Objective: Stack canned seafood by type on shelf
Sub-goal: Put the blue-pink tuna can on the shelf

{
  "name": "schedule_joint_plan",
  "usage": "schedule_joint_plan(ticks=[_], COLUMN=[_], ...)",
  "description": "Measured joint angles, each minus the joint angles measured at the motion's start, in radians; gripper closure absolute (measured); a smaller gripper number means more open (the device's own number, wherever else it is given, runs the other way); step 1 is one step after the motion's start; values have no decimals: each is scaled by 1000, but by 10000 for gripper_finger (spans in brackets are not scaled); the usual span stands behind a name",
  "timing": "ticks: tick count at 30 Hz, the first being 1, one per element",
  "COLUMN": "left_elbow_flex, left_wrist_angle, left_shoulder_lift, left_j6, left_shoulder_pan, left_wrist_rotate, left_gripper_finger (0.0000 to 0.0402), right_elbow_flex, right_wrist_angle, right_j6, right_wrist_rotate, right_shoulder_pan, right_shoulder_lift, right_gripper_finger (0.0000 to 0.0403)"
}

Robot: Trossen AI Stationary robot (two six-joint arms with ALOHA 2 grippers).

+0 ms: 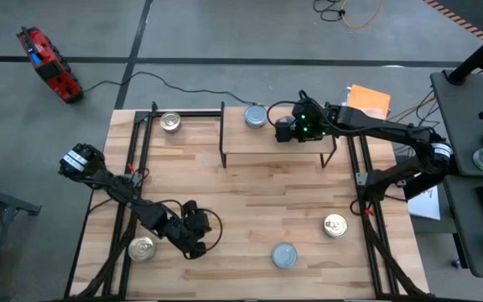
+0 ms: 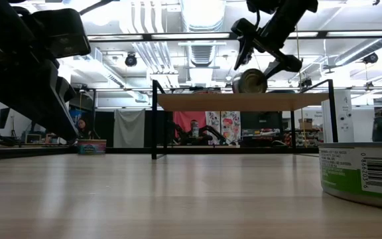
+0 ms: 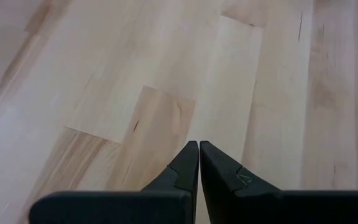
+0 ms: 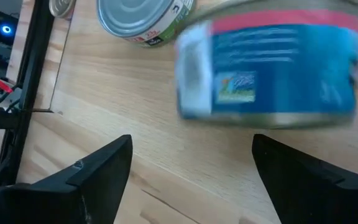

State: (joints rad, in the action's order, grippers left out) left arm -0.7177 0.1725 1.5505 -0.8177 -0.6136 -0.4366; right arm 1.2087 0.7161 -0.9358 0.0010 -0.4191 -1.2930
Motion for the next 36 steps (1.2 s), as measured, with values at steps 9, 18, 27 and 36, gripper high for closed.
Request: schedule_joint_plan(ticks=[9,18,27,36], left_elbow_flex=[0,0,3,4], left_wrist_angle=[0,5,10,7], left_shoulder_lift=[0,0,0,0], left_j6=[-4,-4,-4,-4], left_shoulder_pan=[0,0,2,9], left_wrist_rotate=[0,-1,-3,-18], left_gripper_finger=[401,401,401,401], right_elbow_flex=[2,106,445,496], right_wrist_angle=[-5,89,494,626], right_j6=[-35,27,512,975], right_wrist_rotate=[-132,-324,-7,249], right_shoulder_pan=[-1,40,148,136], right_shoulder_lift=[1,29,30,-8], right_gripper_finger=[103,151,193,127])
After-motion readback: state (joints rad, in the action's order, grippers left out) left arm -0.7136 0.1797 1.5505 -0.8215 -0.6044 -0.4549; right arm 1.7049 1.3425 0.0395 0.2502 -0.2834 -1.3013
